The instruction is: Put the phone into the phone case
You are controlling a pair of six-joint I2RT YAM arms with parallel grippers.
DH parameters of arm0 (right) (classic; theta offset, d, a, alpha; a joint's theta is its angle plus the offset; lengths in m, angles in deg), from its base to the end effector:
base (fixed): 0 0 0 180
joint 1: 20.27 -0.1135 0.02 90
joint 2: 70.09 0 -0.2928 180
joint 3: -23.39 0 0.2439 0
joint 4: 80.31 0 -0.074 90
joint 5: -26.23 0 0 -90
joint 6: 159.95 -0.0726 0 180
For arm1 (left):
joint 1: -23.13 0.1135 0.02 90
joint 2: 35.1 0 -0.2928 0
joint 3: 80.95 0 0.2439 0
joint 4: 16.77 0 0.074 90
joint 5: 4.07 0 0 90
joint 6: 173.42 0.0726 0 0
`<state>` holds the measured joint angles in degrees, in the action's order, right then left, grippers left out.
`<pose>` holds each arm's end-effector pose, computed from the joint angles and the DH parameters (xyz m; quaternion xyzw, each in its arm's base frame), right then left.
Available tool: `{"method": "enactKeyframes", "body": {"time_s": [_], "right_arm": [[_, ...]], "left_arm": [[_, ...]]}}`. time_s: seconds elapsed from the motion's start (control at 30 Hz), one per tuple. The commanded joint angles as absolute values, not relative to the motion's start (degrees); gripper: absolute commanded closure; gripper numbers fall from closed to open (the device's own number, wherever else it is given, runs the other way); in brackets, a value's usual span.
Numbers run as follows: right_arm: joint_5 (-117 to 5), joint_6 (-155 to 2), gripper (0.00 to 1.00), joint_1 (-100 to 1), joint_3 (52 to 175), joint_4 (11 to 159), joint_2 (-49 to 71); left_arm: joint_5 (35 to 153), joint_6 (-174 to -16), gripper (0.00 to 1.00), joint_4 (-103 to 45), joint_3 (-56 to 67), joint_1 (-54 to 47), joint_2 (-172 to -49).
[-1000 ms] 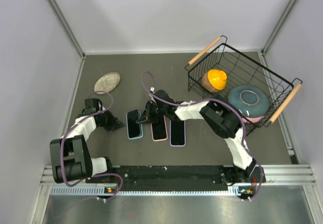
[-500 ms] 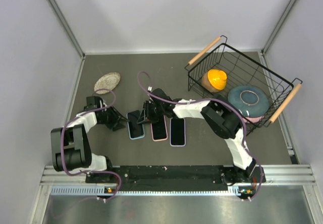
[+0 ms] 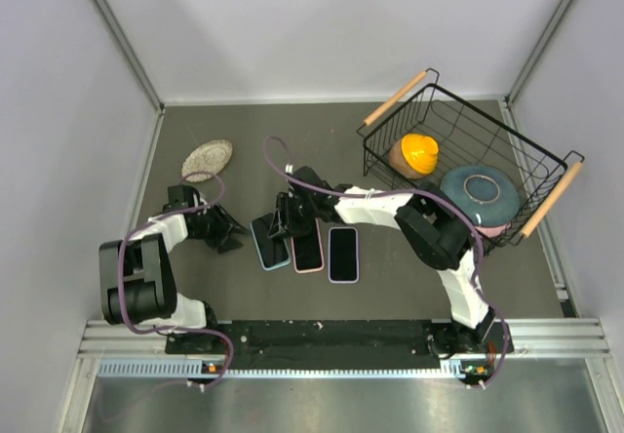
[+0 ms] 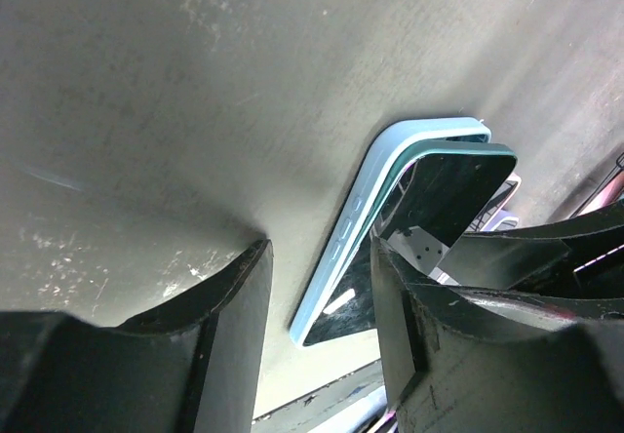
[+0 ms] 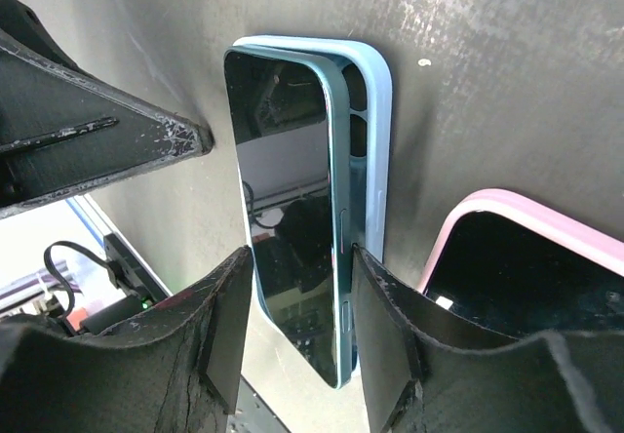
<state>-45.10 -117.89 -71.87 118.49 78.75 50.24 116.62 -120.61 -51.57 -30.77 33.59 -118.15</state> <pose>0.2845 0.3964 0.1593 -0.0897 0.9131 0.3784 0.1230 0.2440 0.0074 0.1456 -0.3353 0.8862 -0.2958 0.1217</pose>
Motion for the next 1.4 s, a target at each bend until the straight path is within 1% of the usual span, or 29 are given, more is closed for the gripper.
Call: {"method": "enactKeyframes", "body": {"time_s": [0.0,0.2,0.27,0.5,0.63,0.77,0.87,0.97,1.13,1.23,1.37], "right_arm": [[-46.20,-115.39,0.55,-71.78,121.13,75.96,46.80],[-42.42,-111.35,0.52,-70.64,124.29,75.17,47.77],[-42.50,-110.20,0.50,-70.46,124.56,74.21,47.51],[-41.01,-106.69,0.43,-70.37,127.10,71.66,49.25],[-40.04,-104.67,0.39,-70.37,128.86,70.69,51.10],[-40.40,-103.35,0.38,-70.37,128.95,69.72,52.42],[-38.12,-103.08,0.38,-70.37,129.83,69.90,54.18],[-38.81,-102.64,0.37,-70.72,129.74,70.07,54.71],[-38.38,-102.38,0.37,-71.07,129.74,70.33,55.41],[-37.76,-102.99,0.37,-71.69,129.74,70.77,55.85],[-34.70,-105.36,0.36,-71.95,129.13,74.27,56.12]], "left_arm": [[116.95,-120.24,0.49,-49.12,-30.15,33.50,-118.86],[121.60,-121.56,0.48,-46.14,-30.67,33.41,-120.80],[121.43,-121.65,0.46,-46.05,-30.85,33.41,-120.62],[119.68,-122.26,0.41,-45.78,-31.12,32.71,-120.62],[117.66,-122.00,0.41,-47.18,-30.06,31.40,-121.67],[113.97,-122.09,0.41,-48.33,-29.45,30.25,-122.02],[114.05,-122.79,0.46,-48.59,-29.53,30.25,-123.25],[113.70,-123.23,0.49,-48.68,-29.62,30.25,-124.57],[107.82,-122.62,0.54,-52.80,-28.04,29.72,-124.31],[106.58,-121.92,0.57,-55.44,-26.28,29.63,-125.71],[108.34,-121.83,0.68,-55.63,-25.93,29.72,-128.08]]}}
